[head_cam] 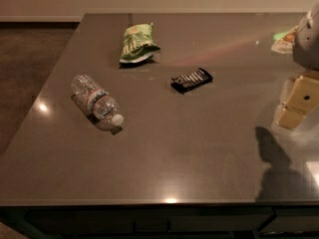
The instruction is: Pick rxbar chocolate
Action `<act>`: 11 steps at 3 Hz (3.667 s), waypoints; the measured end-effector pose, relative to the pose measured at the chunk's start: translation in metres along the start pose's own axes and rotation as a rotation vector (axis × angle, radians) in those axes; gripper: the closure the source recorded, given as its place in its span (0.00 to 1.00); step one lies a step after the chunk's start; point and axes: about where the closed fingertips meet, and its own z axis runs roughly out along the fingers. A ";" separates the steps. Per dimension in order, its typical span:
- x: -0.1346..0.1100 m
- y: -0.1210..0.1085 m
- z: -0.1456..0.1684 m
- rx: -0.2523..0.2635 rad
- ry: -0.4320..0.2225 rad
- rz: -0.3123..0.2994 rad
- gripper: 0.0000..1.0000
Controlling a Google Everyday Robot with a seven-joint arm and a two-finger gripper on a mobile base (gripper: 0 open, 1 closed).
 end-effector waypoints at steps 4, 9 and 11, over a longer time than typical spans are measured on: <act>-0.069 -0.051 0.038 -0.061 -0.091 -0.141 0.00; -0.128 -0.126 0.181 -0.225 -0.012 -0.373 0.00; -0.130 -0.135 0.207 -0.281 0.007 -0.392 0.00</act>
Offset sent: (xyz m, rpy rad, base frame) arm 0.0300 0.0266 -0.0030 0.0278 0.0144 0.0917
